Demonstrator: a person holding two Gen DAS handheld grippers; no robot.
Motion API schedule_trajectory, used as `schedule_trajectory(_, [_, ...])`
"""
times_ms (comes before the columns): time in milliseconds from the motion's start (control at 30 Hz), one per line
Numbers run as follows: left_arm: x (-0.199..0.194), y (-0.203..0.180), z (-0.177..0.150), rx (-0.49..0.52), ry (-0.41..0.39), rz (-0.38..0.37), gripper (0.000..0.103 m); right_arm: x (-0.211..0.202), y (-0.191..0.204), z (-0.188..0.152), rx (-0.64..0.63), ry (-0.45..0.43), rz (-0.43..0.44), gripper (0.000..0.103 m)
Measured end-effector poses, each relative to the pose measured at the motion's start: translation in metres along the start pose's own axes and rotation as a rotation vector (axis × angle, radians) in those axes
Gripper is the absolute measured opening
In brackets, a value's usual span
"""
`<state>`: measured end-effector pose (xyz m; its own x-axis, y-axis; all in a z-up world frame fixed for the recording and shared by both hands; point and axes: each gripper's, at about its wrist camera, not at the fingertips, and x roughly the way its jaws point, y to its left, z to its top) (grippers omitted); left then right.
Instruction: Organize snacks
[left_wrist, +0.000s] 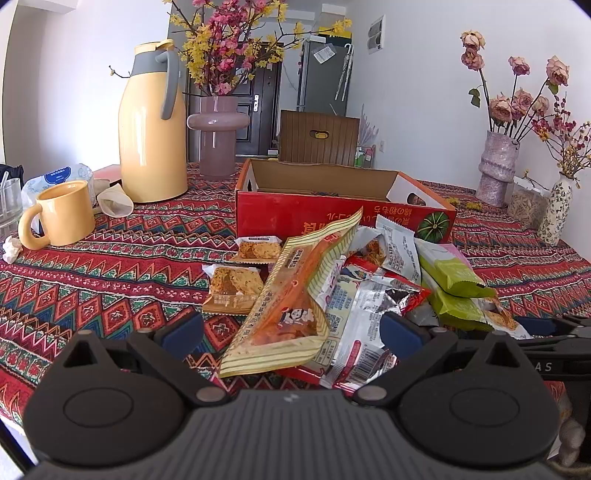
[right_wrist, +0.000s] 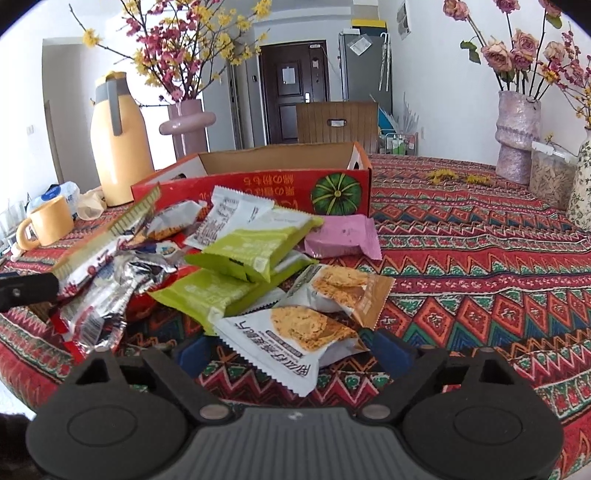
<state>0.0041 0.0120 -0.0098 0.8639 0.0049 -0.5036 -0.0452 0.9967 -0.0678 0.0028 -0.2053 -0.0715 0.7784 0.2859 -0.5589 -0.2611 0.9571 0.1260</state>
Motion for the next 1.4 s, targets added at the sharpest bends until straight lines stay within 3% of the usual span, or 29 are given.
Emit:
schedule_trajectory(67, [-0.001,0.001,0.000,-0.003,0.002,-0.001,0.103,0.003,0.000,-0.001,-0.002,-0.003,0.005,0.088])
schedule_trajectory(167, [-0.002,0.003,0.000,-0.006,0.001,0.000,0.103,0.007,-0.002,-0.002,-0.003,-0.010,-0.003,0.074])
schedule_trajectory(267, [-0.001,0.004,-0.001,-0.010,0.002,0.000,0.103,0.008,-0.004,-0.002,-0.004,-0.019,-0.004,0.069])
schedule_trajectory(400, [0.000,0.004,-0.001,-0.011,0.004,-0.001,0.103,0.007,-0.008,-0.003,0.003,-0.032,0.003,0.045])
schedule_trajectory(467, [0.000,0.004,-0.002,-0.014,0.005,0.000,0.103,0.006,-0.010,-0.003,0.009,-0.037,0.007,0.042])
schedule_trajectory(633, [0.001,0.006,-0.003,-0.017,0.006,0.000,0.103,0.004,-0.013,-0.005,0.017,-0.048,0.015,0.020])
schedule_trajectory(1400, [0.007,0.005,-0.001,-0.004,0.021,0.009,0.103,-0.043,-0.009,-0.005,-0.013,-0.197,0.053,0.013])
